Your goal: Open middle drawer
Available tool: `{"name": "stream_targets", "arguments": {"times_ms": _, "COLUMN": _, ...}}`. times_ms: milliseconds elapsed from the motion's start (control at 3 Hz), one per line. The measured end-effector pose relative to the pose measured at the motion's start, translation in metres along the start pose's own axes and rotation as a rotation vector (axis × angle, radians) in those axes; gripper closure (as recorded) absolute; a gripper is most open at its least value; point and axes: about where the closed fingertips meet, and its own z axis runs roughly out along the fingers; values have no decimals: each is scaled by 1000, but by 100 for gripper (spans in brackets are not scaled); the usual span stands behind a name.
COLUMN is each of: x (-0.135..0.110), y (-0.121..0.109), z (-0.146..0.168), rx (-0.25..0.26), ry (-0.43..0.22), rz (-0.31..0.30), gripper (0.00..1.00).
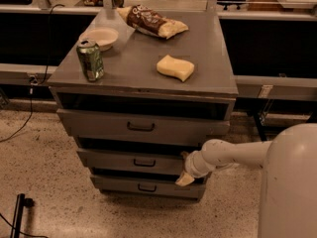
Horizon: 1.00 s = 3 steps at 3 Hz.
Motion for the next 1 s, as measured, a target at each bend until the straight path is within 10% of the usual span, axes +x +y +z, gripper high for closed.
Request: {"name": "stream_targets", "arguments": {"times_ms": 1000, "x": -42, "y": 49, "z": -9, "rx": -67, "ry": -201, "rz": -34, "gripper": 43}}
